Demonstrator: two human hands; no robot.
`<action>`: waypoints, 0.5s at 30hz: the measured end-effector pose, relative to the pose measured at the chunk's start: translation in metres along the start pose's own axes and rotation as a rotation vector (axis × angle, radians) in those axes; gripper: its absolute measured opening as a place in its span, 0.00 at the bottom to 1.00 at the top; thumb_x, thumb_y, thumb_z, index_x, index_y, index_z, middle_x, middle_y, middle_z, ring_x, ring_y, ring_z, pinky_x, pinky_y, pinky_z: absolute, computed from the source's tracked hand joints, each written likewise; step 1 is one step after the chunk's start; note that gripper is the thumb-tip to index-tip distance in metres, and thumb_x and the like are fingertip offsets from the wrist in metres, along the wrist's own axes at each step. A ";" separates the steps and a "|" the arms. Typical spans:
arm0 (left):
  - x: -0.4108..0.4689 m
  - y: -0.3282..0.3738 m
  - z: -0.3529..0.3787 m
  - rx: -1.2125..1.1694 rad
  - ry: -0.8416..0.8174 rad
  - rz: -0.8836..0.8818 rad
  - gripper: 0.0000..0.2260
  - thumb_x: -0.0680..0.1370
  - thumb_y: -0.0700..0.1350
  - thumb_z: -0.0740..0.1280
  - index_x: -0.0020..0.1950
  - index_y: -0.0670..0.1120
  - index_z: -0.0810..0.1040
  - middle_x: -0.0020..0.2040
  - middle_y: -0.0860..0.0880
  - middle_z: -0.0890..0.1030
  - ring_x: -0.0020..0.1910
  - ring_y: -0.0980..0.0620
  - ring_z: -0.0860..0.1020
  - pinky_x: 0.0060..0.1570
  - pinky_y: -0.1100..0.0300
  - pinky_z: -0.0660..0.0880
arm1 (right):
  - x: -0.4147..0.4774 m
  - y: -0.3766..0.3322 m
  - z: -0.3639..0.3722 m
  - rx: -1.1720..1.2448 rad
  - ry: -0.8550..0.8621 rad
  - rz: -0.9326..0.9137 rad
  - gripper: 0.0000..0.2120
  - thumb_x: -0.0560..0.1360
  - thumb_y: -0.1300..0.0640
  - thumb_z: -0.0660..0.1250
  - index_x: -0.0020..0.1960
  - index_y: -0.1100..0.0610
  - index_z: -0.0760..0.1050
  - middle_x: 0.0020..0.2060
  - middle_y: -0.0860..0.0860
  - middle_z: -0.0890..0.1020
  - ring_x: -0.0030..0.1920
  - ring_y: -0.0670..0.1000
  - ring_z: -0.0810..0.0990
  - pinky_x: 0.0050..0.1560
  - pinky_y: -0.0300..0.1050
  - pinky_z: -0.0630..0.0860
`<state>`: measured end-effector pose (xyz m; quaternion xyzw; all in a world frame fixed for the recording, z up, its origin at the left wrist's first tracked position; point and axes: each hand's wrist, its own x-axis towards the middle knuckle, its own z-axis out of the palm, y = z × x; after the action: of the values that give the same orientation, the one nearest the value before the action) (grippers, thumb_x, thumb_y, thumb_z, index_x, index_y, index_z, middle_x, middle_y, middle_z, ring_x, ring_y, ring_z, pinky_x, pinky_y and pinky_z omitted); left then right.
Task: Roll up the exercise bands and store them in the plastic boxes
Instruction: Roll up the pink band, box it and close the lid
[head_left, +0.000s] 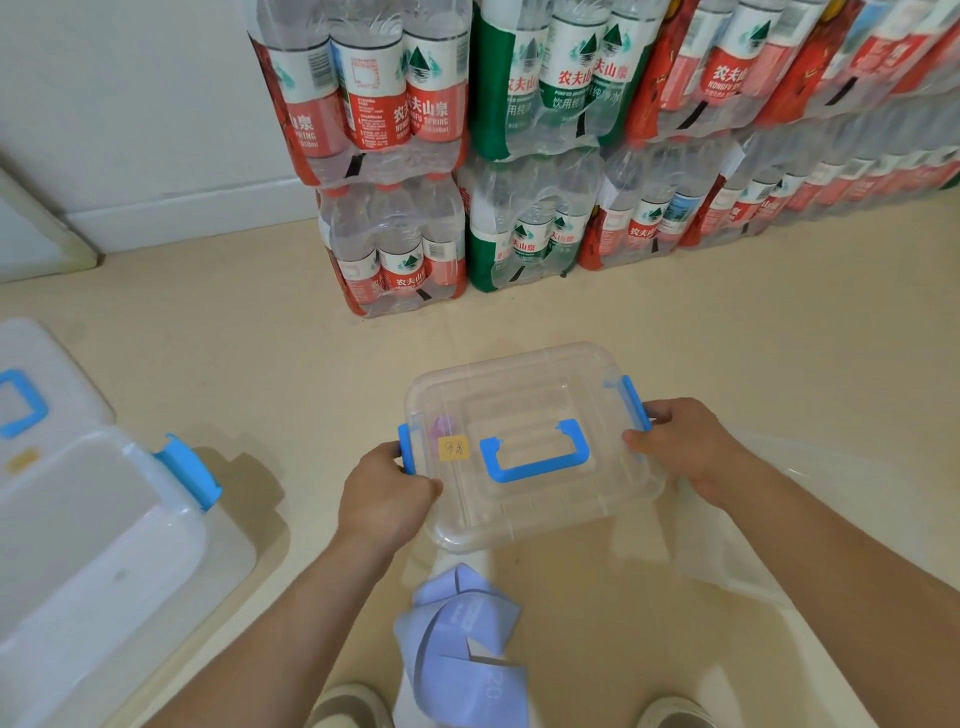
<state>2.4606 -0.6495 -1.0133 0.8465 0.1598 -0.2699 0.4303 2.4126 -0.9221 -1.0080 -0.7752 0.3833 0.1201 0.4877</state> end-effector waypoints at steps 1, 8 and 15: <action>-0.003 0.002 0.002 0.081 0.031 0.047 0.12 0.70 0.39 0.67 0.52 0.47 0.78 0.41 0.47 0.82 0.39 0.47 0.79 0.39 0.56 0.75 | 0.000 0.000 0.002 -0.061 0.027 -0.029 0.12 0.72 0.67 0.67 0.55 0.61 0.81 0.47 0.61 0.84 0.45 0.60 0.82 0.55 0.56 0.77; -0.013 0.018 0.010 0.547 0.087 0.231 0.05 0.70 0.39 0.61 0.45 0.42 0.69 0.34 0.51 0.71 0.33 0.49 0.71 0.31 0.58 0.64 | -0.003 -0.010 0.009 -0.605 0.077 -0.085 0.08 0.75 0.59 0.62 0.52 0.60 0.77 0.44 0.55 0.80 0.44 0.57 0.77 0.43 0.46 0.73; -0.005 0.002 0.000 0.368 0.014 0.216 0.09 0.74 0.43 0.64 0.54 0.44 0.74 0.49 0.50 0.80 0.45 0.46 0.78 0.42 0.55 0.74 | -0.017 -0.006 0.019 -0.738 0.086 -0.155 0.10 0.79 0.59 0.56 0.58 0.62 0.66 0.44 0.56 0.75 0.43 0.57 0.72 0.41 0.46 0.67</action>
<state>2.4574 -0.6513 -1.0091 0.9248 0.0192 -0.2408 0.2938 2.4092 -0.8966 -1.0041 -0.9297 0.2747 0.1802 0.1667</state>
